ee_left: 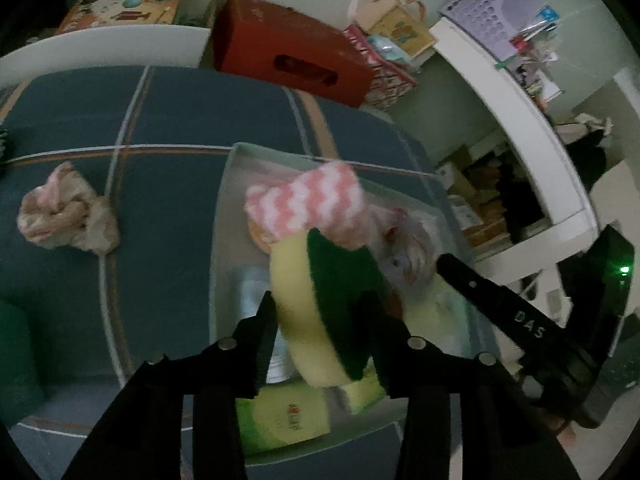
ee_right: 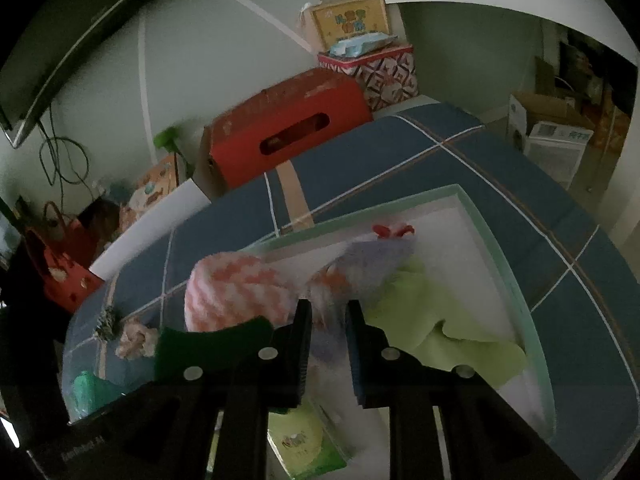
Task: Organize soft objects
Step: 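Open both tools to drop the sponge and packet into the tray, then move both tools back toward the leopard scrunchie and pink cloth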
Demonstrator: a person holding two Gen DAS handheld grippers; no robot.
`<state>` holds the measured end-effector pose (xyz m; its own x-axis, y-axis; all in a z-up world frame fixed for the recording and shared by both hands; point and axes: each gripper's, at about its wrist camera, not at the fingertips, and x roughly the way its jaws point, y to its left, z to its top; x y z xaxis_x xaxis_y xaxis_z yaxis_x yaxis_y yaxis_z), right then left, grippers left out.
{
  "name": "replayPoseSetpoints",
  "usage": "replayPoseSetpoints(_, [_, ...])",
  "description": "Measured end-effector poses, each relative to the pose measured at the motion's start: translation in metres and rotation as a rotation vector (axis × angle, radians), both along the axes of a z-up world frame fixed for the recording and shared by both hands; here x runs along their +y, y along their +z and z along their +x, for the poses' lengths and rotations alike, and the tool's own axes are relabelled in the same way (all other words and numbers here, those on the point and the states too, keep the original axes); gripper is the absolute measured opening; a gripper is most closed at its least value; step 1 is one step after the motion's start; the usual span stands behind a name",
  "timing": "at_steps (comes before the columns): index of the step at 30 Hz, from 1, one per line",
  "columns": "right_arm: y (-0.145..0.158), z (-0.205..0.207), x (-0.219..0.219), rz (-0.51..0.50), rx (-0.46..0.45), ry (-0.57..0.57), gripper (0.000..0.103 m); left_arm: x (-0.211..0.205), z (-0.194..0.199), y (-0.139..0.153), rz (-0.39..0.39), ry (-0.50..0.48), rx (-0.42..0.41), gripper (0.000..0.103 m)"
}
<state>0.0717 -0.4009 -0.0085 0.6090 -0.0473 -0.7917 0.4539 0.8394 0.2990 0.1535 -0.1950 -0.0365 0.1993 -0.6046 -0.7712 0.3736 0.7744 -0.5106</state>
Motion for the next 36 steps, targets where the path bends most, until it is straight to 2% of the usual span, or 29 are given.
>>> replayPoseSetpoints(4, [-0.003,0.002,0.003,-0.01,0.031,0.005,0.019,-0.001,0.001,-0.007,0.111,0.016,-0.004,0.048])
replayPoseSetpoints(7, [0.003,0.001,0.005,-0.027,0.024,0.009,0.019,0.001,0.002,-0.007,0.107,0.018,0.009,0.05])
replayPoseSetpoints(12, [0.018,-0.004,0.012,-0.066,0.0,0.018,0.025,0.002,-0.001,0.005,0.141,0.021,-0.017,0.055])
replayPoseSetpoints(13, [0.021,-0.004,0.013,-0.072,-0.005,0.02,0.025,0.002,0.0,0.008,0.142,0.025,-0.025,0.059])
replayPoseSetpoints(21, [0.025,0.001,0.026,-0.099,0.016,0.044,0.026,0.015,-0.005,0.039,0.204,0.08,-0.14,0.071])
replayPoseSetpoints(23, [0.021,0.004,0.029,-0.117,0.042,0.044,0.041,0.019,-0.002,0.039,0.24,0.108,-0.156,0.081])
replayPoseSetpoints(24, [0.02,0.005,0.031,-0.131,0.054,0.042,0.054,0.023,-0.001,0.039,0.262,0.127,-0.169,0.081])
replayPoseSetpoints(25, [0.02,0.006,0.032,-0.136,0.057,0.043,0.059,0.025,0.001,0.039,0.278,0.143,-0.18,0.082])
replayPoseSetpoints(27, [0.019,0.008,0.034,-0.139,0.065,0.049,0.06,0.031,0.005,0.038,0.315,0.18,-0.194,0.086])
replayPoseSetpoints(28, [0.018,0.009,0.035,-0.14,0.072,0.049,0.065,0.036,0.006,0.037,0.331,0.197,-0.198,0.092])
replayPoseSetpoints(31, [0.015,0.011,0.037,-0.153,0.095,0.051,0.078,0.045,0.009,0.036,0.366,0.239,-0.215,0.093])
replayPoseSetpoints(35, [0.014,0.012,0.039,-0.155,0.097,0.055,0.086,0.053,0.01,0.037,0.392,0.27,-0.225,0.093])
replayPoseSetpoints(36, [0.014,0.012,0.039,-0.156,0.097,0.054,0.091,0.055,0.011,0.036,0.395,0.274,-0.223,0.093])
